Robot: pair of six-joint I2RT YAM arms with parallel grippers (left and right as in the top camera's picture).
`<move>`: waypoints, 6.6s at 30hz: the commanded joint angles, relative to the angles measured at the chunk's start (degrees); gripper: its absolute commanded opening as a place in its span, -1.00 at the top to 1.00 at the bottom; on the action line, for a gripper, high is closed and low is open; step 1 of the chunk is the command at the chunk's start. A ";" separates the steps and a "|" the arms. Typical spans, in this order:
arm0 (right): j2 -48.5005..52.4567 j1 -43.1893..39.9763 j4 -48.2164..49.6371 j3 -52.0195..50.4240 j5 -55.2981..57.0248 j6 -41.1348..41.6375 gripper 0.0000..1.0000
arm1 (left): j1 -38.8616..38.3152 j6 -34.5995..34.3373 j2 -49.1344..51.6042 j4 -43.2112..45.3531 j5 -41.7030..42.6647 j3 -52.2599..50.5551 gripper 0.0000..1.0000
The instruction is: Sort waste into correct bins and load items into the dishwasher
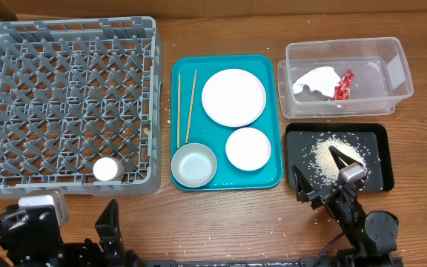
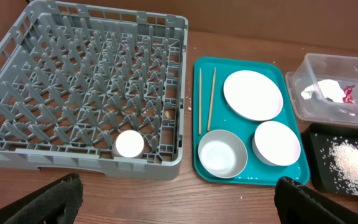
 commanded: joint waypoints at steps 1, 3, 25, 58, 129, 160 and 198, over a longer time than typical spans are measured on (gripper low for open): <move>-0.55 -0.13 0.24 -0.57 0.83 0.39 -0.99 | -0.20 -0.57 0.09 0.24 0.68 -0.02 -1.00; -0.55 -0.11 0.24 -0.57 0.83 0.42 -0.99 | -0.22 -0.57 0.09 0.24 0.66 -0.02 -1.00; -0.55 -0.11 0.24 -0.57 0.83 0.42 -0.99 | -4.20 -17.77 18.12 24.35 23.04 -23.85 -1.00; -0.55 -0.11 0.24 -0.57 0.83 0.42 -0.99 | -31.78 -18.40 76.46 58.93 -17.79 -20.81 0.24; -0.55 -0.11 0.24 -0.57 0.83 0.39 -0.99 | -29.09 -21.44 77.77 45.35 -17.66 -11.28 0.27; -0.55 -0.11 0.24 -0.57 0.83 0.42 -0.99 | -24.04 -8.13 69.37 25.79 -13.55 7.54 0.77; -0.55 -0.11 0.24 -0.57 0.83 0.42 -0.99 | -26.71 -10.16 80.11 20.79 -9.60 17.38 0.92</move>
